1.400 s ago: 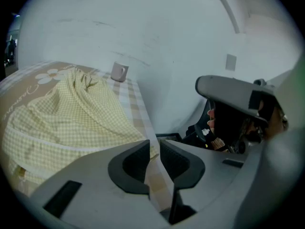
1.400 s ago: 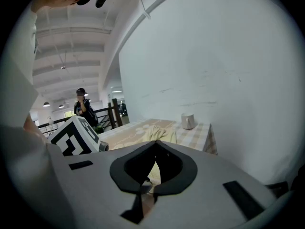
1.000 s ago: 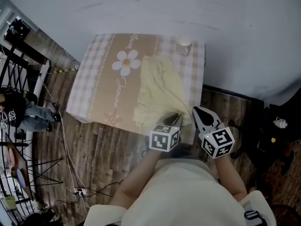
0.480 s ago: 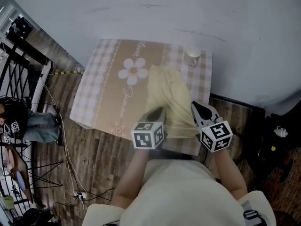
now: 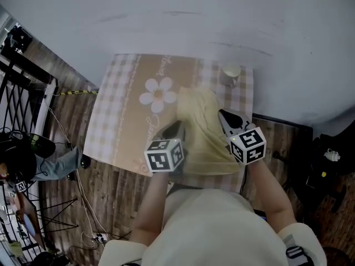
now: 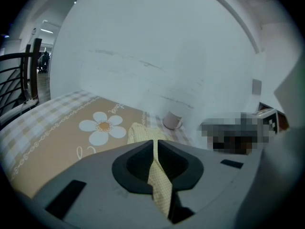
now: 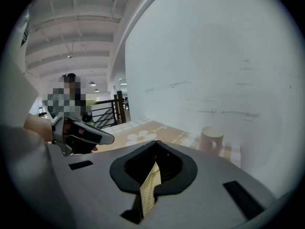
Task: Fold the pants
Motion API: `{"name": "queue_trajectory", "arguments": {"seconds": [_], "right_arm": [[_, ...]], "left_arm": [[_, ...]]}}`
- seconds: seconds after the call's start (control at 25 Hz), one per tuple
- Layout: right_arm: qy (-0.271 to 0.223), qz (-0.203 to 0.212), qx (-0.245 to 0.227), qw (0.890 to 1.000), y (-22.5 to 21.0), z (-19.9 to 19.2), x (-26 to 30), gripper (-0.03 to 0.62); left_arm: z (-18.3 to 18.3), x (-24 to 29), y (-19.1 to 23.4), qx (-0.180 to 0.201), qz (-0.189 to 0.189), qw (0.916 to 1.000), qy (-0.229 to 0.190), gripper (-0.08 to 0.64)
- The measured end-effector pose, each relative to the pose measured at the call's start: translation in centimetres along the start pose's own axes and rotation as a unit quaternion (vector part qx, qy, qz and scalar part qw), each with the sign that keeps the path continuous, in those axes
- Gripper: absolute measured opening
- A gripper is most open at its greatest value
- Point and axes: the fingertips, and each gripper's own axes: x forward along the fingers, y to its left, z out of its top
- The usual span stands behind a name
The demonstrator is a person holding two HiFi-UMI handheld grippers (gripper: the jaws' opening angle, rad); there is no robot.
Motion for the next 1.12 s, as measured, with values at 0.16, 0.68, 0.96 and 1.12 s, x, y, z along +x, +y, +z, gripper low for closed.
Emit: {"name": "queue_trajectory", "arguments": {"seconds": [0.16,0.68,0.96,1.12], "right_arm": [[0.020,0.007,-0.001,1.000,-0.2,-0.4,3.3,0.000],[0.113,0.019,0.045,0.992,-1.3,-5.0,11.1,0.003],[0.179,0.024,0.065,0.981,-1.7,-8.2,13.7,0.100],[0.208,0.021,0.045,0.977,-1.8,-9.2,14.5,0.063]], "left_arm": [[1.0,1.4,1.5,0.003,0.002,1.0000,0.005,0.028],[2.0,5.6,3.8,0.001,-0.013,0.9994,0.032,0.028],[2.5,7.3,5.1,-0.005,-0.012,0.9992,0.038,0.028],[2.7,8.1,5.8,-0.008,-0.012,0.9990,0.042,0.028]]}}
